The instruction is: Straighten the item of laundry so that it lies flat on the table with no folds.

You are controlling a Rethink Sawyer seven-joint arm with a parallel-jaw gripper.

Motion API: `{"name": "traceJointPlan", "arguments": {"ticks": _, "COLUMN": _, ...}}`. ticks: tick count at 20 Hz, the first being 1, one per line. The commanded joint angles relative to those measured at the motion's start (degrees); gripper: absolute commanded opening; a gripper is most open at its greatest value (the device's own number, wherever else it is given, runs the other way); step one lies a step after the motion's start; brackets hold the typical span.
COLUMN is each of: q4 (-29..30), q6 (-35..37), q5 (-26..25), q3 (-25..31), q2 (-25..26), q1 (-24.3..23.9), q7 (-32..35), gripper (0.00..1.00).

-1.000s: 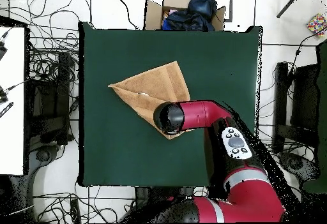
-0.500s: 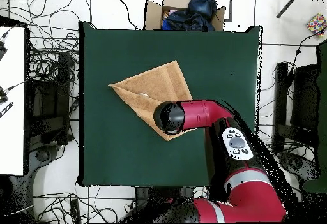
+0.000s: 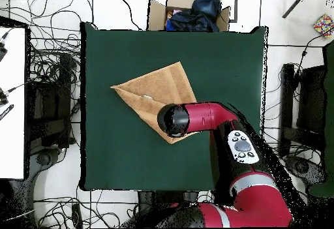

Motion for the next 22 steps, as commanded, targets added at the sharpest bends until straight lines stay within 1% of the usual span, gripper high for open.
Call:
{"name": "traceJointPlan", "arguments": {"ticks": 1, "q4": 1.89, "q6": 4.4, "q5": -1.91, "q3": 4.28, "q2": 0.56, "q1": -0.04, "q7": -4.85, "gripper": 1.0}}
{"name": "traceJointPlan", "arguments": {"ticks": 7, "q4": 2.32, "q6": 4.59, "q5": -1.55, "q3": 4.33, "q2": 0.4, "q1": 0.23, "q7": -4.38, "gripper": 1.0}}
{"name": "traceJointPlan", "arguments": {"ticks": 15, "q4": 0.16, "q6": 4.27, "q5": -0.85, "q3": 3.91, "q2": 2.15, "q1": 2.48, "q7": -1.65, "gripper": 1.0}}
{"name": "traceJointPlan", "arguments": {"ticks": 22, "q4": 0.48, "q6": 4.38, "q5": -0.44, "q3": 4.05, "q2": 1.76, "q1": 2.34, "q7": -1.9, "gripper": 1.0}}
